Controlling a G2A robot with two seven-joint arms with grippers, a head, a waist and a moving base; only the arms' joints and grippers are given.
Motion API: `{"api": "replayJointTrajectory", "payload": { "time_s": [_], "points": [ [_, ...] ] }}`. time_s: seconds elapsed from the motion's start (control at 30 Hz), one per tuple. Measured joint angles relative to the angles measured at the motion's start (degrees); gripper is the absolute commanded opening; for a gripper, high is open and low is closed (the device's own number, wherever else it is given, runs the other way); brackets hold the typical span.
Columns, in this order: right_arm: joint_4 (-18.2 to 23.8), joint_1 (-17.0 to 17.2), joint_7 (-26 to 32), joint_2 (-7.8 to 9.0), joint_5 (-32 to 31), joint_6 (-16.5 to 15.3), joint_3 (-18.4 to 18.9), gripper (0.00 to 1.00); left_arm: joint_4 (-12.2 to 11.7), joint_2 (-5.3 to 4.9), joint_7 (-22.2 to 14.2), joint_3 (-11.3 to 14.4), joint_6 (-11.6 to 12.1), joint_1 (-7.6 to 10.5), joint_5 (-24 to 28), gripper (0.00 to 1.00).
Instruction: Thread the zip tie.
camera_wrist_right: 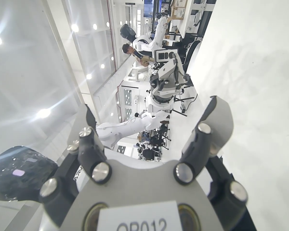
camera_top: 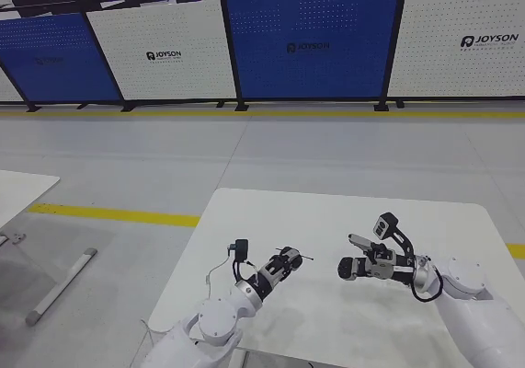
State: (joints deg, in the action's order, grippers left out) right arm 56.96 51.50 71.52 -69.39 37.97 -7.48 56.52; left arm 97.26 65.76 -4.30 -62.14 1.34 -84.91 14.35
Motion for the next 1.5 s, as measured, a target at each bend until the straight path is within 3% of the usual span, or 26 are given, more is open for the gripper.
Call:
{"api": "replayJointTrajectory", "payload": {
  "time_s": [0.17,0.33,0.5,0.6,0.97,1.13,1.23,1.4,1.5],
  "points": [
    [0.0,0.0,0.0,0.00,0.0,0.0,0.0,1.00,1.1,0.00,-0.3,-2.3,1.3,-0.38,3.7,0.00],
    [0.0,0.0,0.0,0.00,0.0,0.0,0.0,1.00,6.1,-0.51,-1.2,-6.2,7.4,-3.98,5.2,0.00],
    [0.0,0.0,0.0,0.00,0.0,0.0,0.0,1.00,11.4,-1.00,-3.2,-9.3,9.7,-7.76,5.6,0.00],
    [0.0,0.0,0.0,0.00,0.0,0.0,0.0,1.00,12.9,-1.14,-4.6,-10.4,9.8,-9.02,7.4,0.00],
    [0.0,0.0,0.0,0.00,0.0,0.0,0.0,1.00,13.0,-1.13,-4.6,-10.5,9.7,-9.06,7.6,0.00],
    [0.0,0.0,0.0,0.00,0.0,0.0,0.0,1.00,15.0,-1.04,-4.5,-11.0,11.6,-9.72,7.9,0.00],
    [0.0,0.0,0.0,0.00,0.0,0.0,0.0,1.00,13.7,-1.05,-4.1,-11.0,8.5,-9.27,6.4,0.00],
    [0.0,0.0,0.0,0.00,0.0,0.0,0.0,1.00,9.6,-0.81,-1.3,-8.3,-1.0,-6.16,-1.4,0.00],
    [0.0,0.0,0.0,0.00,0.0,0.0,0.0,1.00,7.6,-0.56,-0.2,-6.9,-4.5,-4.89,-3.4,0.00]
  ]
}}
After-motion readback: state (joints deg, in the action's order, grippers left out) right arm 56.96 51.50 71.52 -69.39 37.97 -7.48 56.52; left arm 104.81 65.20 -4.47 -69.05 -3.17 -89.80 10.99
